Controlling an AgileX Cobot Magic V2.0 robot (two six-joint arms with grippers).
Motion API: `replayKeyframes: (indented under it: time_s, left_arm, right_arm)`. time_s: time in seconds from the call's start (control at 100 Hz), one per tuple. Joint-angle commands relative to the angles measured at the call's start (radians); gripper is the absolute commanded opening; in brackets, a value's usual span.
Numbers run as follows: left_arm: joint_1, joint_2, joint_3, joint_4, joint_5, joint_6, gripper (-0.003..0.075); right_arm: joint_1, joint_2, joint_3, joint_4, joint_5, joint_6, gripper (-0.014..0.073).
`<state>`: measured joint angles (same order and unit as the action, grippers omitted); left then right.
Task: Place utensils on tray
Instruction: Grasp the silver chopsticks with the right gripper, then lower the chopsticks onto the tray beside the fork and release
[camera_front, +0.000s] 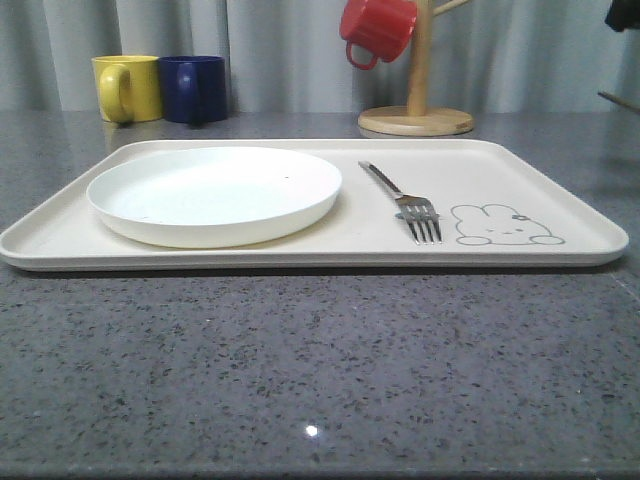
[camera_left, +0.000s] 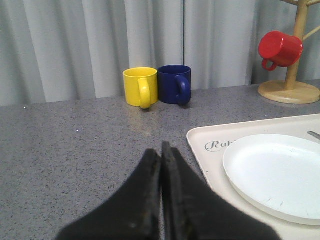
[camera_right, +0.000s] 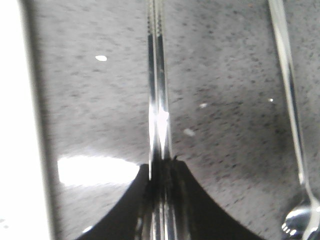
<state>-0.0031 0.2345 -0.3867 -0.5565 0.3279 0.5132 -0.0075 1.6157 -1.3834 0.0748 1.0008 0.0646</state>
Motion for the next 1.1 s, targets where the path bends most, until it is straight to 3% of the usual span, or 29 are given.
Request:
replayKeyframes:
  time_s: [0.0,0.32,0.47,0.95,1.09]
  left_arm:
    - [0.002,0.008,-0.026,-0.019,-0.061,-0.002,-0.0019]
    - [0.002,0.008,-0.026,-0.019,-0.061,-0.002,-0.0019]
    - [0.002,0.008,-0.026,-0.019,-0.061,-0.002,-0.0019]
    - [0.002,0.008,-0.026,-0.019,-0.061,-0.002,-0.0019]
    - [0.002,0.008,-0.026,-0.019,-0.061,-0.002,-0.0019]
  right_arm:
    - [0.046,-0.081,-0.028,0.018,-0.009,0.035,-0.0064]
    - [0.337,-0.054,-0.026,-0.047,-0.099,0.226,-0.0056]
    - [0.425,-0.005,-0.026,-0.101,-0.157,0.32,-0.0056]
    - [0.455,0.111,-0.026,-0.098,-0.176,0.361,-0.0055]
    - [0.455,0.118,-0.026,-0.097,-0.16,0.361,0.004]
